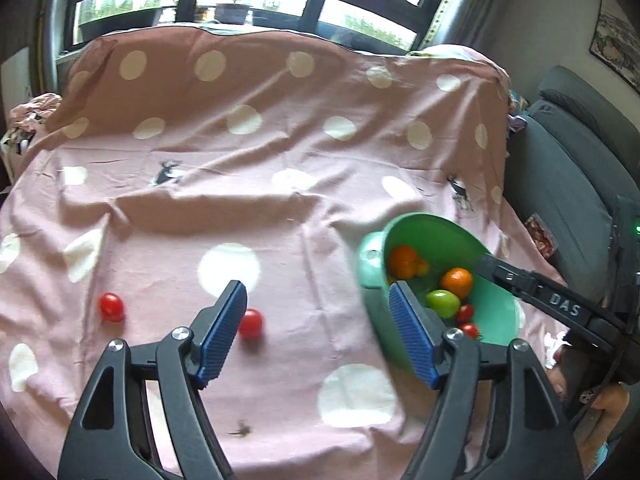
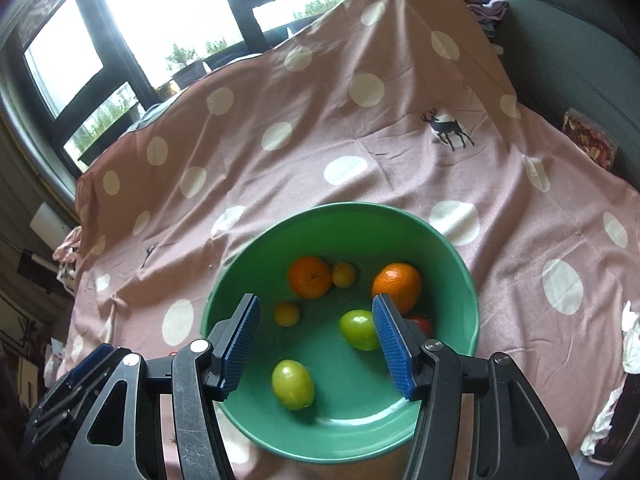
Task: Organize fruits
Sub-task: 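Move the right tool to another cherry tomato and close on it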
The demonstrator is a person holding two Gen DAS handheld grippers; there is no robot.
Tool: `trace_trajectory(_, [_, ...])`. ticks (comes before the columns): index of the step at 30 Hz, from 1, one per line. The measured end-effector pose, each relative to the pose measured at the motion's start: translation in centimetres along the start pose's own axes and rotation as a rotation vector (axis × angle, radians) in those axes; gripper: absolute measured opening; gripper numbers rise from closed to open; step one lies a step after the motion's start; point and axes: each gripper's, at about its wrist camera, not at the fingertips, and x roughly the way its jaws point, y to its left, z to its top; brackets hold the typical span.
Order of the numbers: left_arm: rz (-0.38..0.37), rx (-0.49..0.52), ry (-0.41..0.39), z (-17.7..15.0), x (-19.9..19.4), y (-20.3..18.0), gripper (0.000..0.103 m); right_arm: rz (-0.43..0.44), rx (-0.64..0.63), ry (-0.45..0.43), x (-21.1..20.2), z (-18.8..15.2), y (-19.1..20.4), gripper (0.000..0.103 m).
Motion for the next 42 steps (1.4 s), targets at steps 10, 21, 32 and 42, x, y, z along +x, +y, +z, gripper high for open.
trace_trajectory(10, [0.206,-0.159,0.046,-0.5,0.6,12.3,0.070,0.202,-0.199,0.057,1.9,-2.4,9.3,0.058])
trace_trajectory(21, [0.223,-0.180,0.111,-1.3,3.8,15.0,0.053,0.268,-0.260,0.276,10.1,-5.9,14.5,0.051])
trace_trajectory(32, [0.241,-0.167,0.149,-1.7,5.6,15.2,0.045,0.230,-0.259,0.306,12.3,-6.9,14.7,0.040])
trace_trajectory(42, [0.288,-0.123,0.141,-2.0,6.2,14.6,0.030,0.188,-0.308,0.290,13.1,-7.6,15.5,0.038])
